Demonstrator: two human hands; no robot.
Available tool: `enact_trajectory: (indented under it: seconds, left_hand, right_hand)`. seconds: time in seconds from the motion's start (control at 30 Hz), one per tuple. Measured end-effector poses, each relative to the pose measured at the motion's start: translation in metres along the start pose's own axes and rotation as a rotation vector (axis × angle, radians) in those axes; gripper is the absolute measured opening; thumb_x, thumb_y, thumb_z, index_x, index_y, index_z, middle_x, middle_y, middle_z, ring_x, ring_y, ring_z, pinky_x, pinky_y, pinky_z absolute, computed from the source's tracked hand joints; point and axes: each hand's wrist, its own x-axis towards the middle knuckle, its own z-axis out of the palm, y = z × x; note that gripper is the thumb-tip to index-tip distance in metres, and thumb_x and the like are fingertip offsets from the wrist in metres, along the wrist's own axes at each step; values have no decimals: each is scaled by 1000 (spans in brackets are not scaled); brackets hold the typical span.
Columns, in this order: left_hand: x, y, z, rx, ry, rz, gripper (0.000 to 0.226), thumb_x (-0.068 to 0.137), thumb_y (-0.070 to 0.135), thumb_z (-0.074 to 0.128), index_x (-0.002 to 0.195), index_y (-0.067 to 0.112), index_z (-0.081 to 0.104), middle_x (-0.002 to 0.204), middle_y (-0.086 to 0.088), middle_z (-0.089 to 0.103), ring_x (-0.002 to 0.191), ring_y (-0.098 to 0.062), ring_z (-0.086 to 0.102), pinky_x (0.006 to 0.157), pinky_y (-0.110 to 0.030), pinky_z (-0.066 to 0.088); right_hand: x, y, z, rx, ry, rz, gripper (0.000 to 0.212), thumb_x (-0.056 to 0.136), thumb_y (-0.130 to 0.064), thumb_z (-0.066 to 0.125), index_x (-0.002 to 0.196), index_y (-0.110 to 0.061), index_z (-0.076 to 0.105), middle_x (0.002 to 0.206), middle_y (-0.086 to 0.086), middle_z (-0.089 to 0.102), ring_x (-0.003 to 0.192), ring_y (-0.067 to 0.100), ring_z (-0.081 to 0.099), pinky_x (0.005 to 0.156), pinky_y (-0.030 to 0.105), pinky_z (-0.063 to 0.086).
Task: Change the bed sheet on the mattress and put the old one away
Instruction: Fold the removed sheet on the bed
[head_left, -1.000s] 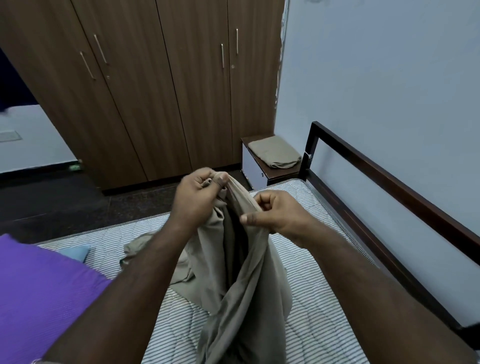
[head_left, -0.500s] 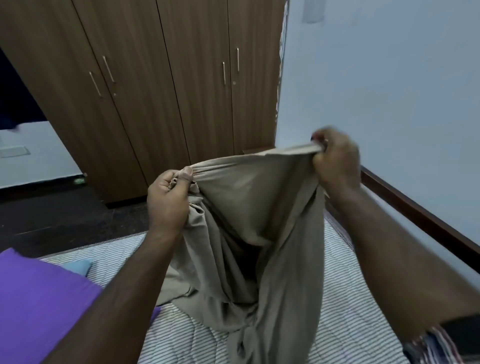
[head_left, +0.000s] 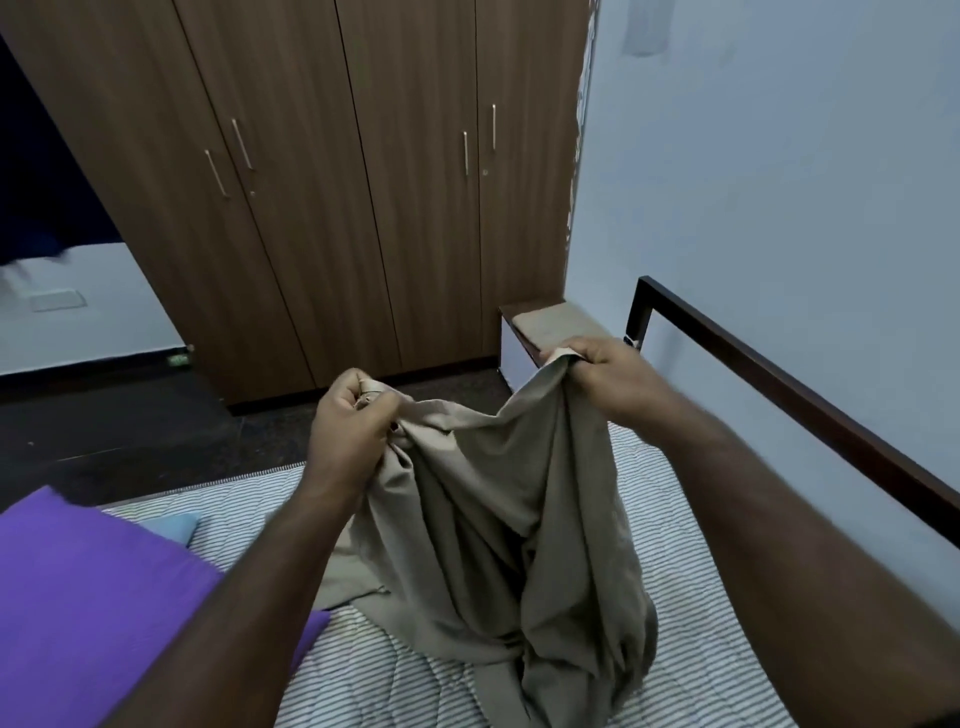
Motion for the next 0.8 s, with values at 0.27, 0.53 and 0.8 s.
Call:
enact_trajectory:
  seconds: [0.27, 0.53, 0.8]
  left_hand:
    - [1, -5, -8, 57, -63, -116, 25, 88, -6, 48, 92, 8, 69, 74, -10, 72, 74, -17, 73, 63, -29, 55]
    - [-9, -13, -1, 1196, -458, 283, 45, 78, 81, 55, 108, 48, 65, 101, 22, 61, 98, -4, 59, 77, -32, 48]
    - [2, -26, 0, 181, -222, 10, 37, 92, 9, 49, 86, 30, 79, 93, 11, 76, 94, -8, 69, 88, -35, 54]
  right_hand:
    - [-4, 36, -14, -182, 59, 63, 20, 93, -13, 60, 90, -30, 70, 89, -9, 73, 86, 11, 67, 80, 38, 54]
    - [7, 27, 1, -82, 284, 126, 22, 88, -9, 57, 93, -28, 67, 77, -7, 64, 71, 11, 58, 64, 28, 40]
    - [-14, 26, 18, 6, -61, 48, 29, 99, -5, 53, 100, -23, 75, 95, -5, 74, 91, 10, 67, 87, 35, 54]
